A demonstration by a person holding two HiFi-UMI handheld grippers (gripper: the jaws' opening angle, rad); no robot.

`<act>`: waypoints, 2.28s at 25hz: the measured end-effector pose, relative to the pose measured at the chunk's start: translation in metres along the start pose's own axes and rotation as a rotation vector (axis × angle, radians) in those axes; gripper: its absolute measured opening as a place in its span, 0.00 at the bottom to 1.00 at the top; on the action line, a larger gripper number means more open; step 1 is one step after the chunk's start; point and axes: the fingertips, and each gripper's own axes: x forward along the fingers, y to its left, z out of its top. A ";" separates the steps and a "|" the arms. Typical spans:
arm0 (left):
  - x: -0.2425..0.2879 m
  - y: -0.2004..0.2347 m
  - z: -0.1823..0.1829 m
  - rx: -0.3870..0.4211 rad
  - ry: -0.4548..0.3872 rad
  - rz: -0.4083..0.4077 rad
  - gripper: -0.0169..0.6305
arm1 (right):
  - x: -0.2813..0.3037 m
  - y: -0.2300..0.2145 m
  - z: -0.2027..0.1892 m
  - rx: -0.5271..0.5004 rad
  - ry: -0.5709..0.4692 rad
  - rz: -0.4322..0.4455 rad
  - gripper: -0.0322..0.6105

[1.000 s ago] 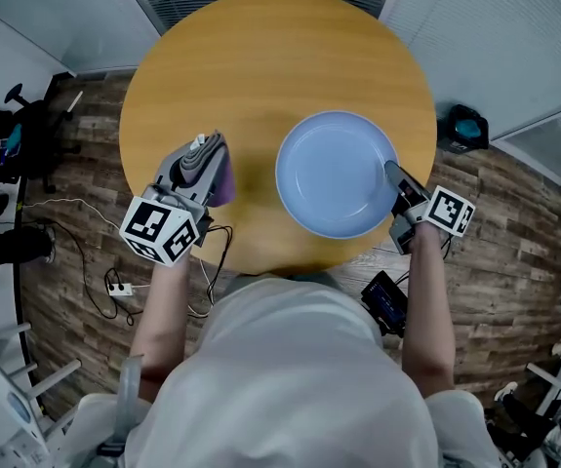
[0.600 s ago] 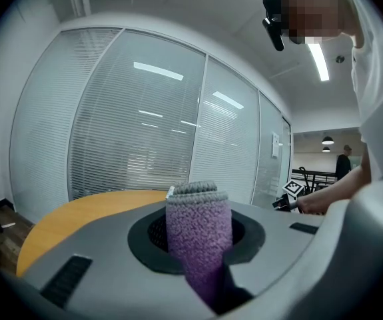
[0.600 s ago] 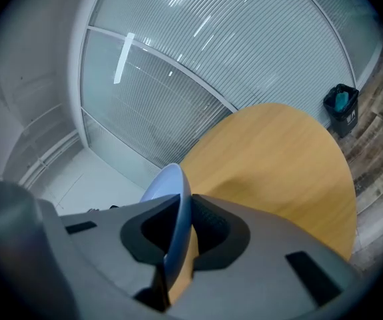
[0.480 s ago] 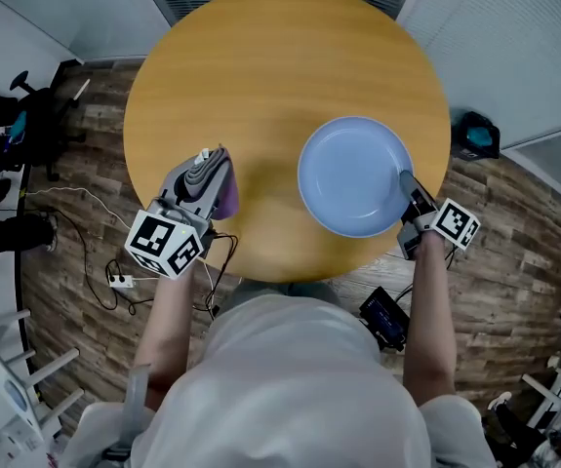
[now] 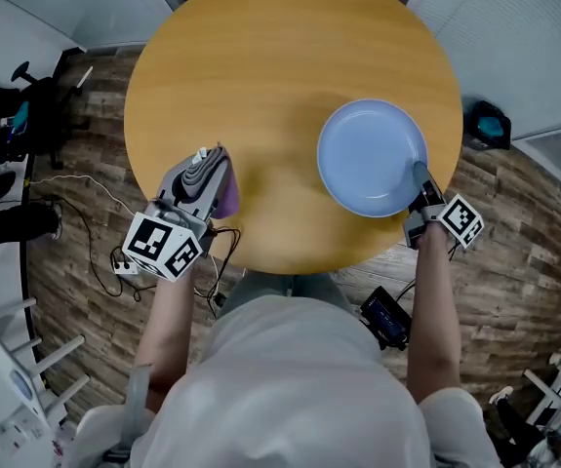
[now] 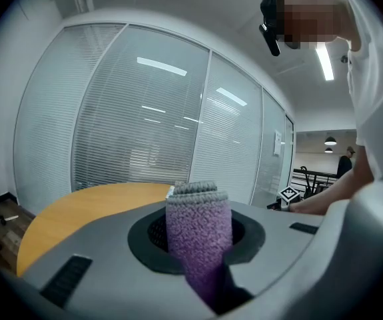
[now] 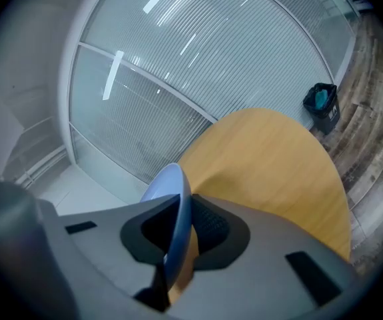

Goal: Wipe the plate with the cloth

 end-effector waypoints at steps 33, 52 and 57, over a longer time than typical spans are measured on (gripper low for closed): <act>-0.013 0.010 -0.019 -0.029 0.036 0.009 0.15 | 0.007 -0.048 -0.025 0.005 0.015 -0.229 0.13; -0.013 -0.014 -0.014 -0.043 0.008 -0.051 0.15 | 0.021 -0.044 -0.067 -0.197 0.370 -0.303 0.13; -0.016 -0.016 -0.013 -0.044 0.002 -0.055 0.15 | 0.021 -0.038 -0.069 -0.234 0.349 -0.310 0.18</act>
